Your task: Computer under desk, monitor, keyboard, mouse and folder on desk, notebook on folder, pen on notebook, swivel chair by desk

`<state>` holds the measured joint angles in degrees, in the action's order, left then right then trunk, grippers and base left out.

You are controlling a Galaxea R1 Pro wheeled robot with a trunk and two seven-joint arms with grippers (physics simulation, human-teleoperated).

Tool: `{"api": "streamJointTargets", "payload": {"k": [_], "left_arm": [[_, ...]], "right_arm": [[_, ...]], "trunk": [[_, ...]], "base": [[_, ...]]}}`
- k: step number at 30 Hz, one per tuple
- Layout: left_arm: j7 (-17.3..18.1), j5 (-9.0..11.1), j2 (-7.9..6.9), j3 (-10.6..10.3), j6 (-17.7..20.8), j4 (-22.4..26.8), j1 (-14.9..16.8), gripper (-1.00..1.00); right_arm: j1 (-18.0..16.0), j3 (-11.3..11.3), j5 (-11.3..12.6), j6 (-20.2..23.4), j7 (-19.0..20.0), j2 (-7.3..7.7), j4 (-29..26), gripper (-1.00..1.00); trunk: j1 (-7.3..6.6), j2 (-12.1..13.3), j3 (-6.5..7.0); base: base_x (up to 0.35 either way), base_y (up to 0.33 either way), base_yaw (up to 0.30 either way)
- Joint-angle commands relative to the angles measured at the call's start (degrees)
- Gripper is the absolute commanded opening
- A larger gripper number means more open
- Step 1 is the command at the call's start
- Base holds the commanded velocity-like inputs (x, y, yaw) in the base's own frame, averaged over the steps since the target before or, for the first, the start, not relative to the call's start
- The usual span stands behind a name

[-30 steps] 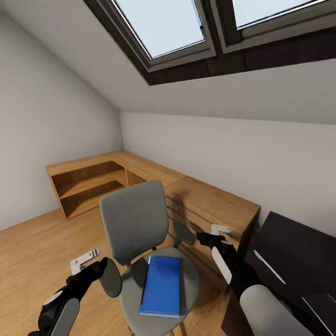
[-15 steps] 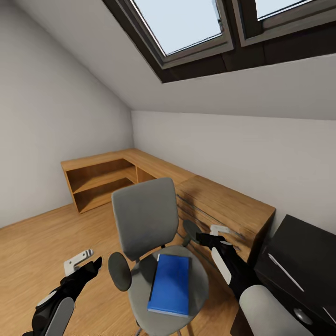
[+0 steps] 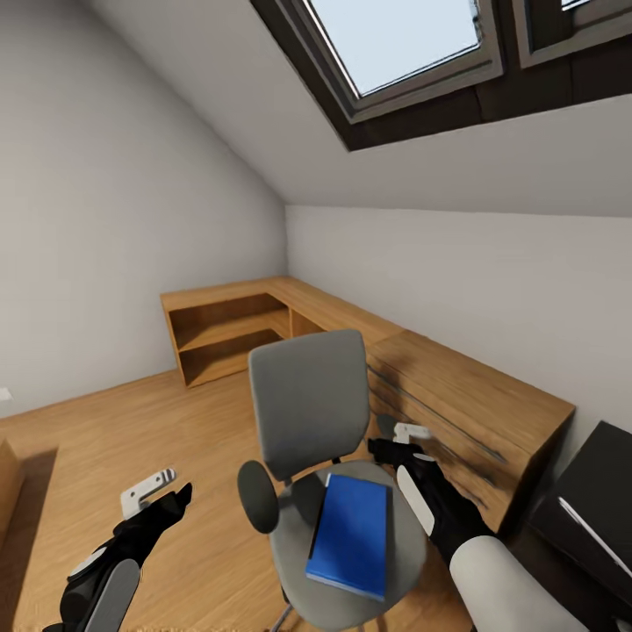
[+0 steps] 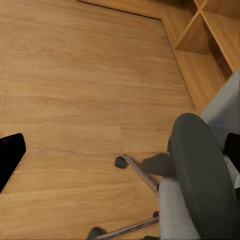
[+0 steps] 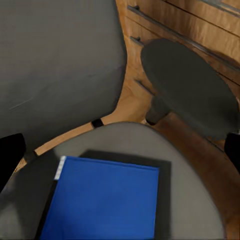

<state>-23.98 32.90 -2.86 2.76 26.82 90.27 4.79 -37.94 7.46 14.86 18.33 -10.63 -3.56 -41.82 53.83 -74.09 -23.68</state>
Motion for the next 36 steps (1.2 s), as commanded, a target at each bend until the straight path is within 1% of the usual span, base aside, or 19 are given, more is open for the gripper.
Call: {"api": "streamJointTargets", "payload": {"k": [1,10,19,20,21,24,27,36], "left_arm": [[-0.45,0.59,-0.01,-0.04,0.16,0.08,0.05,1.00],[-0.45,0.59,0.02,-0.07,0.16,0.08,0.04,1.00],[-0.45,0.56,0.04,-0.11,0.15,0.08,0.04,1.00],[-0.40,0.53,0.04,-0.12,0.14,0.09,0.04,1.00],[-0.39,0.54,0.05,-0.12,0.13,0.12,0.04,1.00],[-0.37,0.51,0.05,-0.13,0.15,0.15,0.04,1.00],[-0.37,0.51,0.05,-0.20,0.14,0.16,0.04,1.00],[-0.37,0.50,0.05,-0.21,0.15,0.16,0.04,1.00]], "right_arm": [[-0.03,0.26,0.61,0.21,-0.54,0.04,-0.09,1.00],[-0.03,0.28,0.55,0.19,-0.49,0.06,0.04,1.00],[0.03,0.67,0.41,0.07,-0.37,0.26,0.61,1.00],[0.05,2.47,-0.35,-0.36,-0.36,0.34,1.34,1.00],[0.05,3.38,-0.78,-0.87,-0.36,0.36,1.51,1.00],[0.06,4.85,-1.38,-2.47,-0.36,0.33,2.42,1.00],[0.06,5.32,-1.55,-2.99,-0.40,0.22,2.92,1.00],[0.06,5.54,-1.62,-3.12,-0.36,0.07,3.09,1.00]], "trunk": [[0.23,-0.46,-0.25],[2.20,-4.07,-1.87],[4.18,-7.68,-3.48],[4.40,-8.08,-3.66],[4.62,-8.48,-3.84],[5.28,-9.68,-4.38],[5.94,-10.89,-4.92],[7.91,-14.50,-6.54]], "base": [[0.000,0.000,0.270],[0.000,0.000,0.260],[0.000,0.000,0.047],[0.000,0.000,0.003],[0.000,0.000,0.002],[0.000,0.000,0.000],[0.000,0.000,0.000],[0.000,0.000,0.000]]}}
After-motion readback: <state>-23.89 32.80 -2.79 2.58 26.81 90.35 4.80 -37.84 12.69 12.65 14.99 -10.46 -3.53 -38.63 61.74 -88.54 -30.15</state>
